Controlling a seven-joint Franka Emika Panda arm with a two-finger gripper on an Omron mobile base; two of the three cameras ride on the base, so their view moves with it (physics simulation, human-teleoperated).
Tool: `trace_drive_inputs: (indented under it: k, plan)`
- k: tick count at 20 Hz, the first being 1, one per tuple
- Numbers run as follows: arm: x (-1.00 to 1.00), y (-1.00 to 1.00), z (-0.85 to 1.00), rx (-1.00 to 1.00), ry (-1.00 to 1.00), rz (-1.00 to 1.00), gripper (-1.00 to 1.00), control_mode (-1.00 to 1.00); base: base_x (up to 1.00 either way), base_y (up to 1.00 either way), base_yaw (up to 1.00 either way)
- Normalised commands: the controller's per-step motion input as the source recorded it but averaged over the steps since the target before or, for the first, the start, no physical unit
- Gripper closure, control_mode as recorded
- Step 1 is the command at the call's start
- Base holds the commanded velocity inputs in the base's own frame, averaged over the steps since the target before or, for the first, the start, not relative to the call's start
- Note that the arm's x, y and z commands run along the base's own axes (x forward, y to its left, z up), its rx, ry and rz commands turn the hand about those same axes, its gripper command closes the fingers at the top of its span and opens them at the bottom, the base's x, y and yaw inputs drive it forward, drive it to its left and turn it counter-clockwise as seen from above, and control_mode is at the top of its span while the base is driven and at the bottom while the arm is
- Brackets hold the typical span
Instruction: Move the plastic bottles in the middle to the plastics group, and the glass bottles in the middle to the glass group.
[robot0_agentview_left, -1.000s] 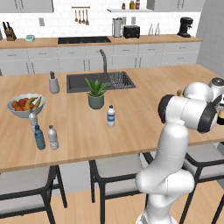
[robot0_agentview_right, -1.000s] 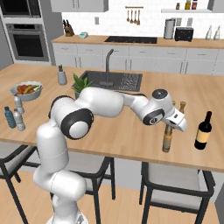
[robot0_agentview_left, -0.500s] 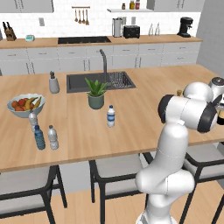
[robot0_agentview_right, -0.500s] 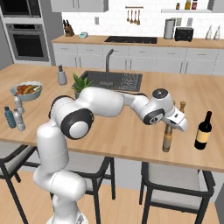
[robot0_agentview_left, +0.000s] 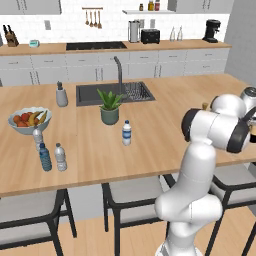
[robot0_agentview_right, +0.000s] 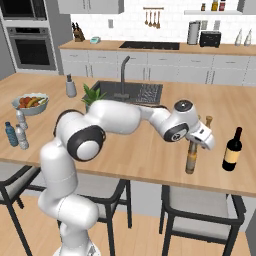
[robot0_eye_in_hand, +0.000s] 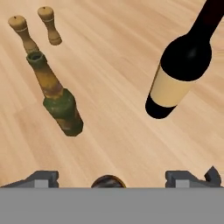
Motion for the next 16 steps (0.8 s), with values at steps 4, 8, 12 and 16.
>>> trace_drive_inputs:
  k: [4, 8, 12, 16]
  plan:
    - [-0.18, 0.11, 0.4, -0.01, 0.0, 0.0, -1.0, -1.0, 0.0, 0.0, 0.0]
    - [-0.26, 0.25, 0.46, -0.03, -0.02, 0.0, -1.0, -1.0, 0.0, 0.0, 0.0]
    - [-0.31, 0.53, 0.31, -0.08, -0.01, 0.0, -1.0, -1.0, 0.0, 0.0, 0.0]
    - [-0.28, 0.68, 0.31, -0.08, -0.04, 0.0, -1.0, -1.0, 0.0, 0.0, 0.0]
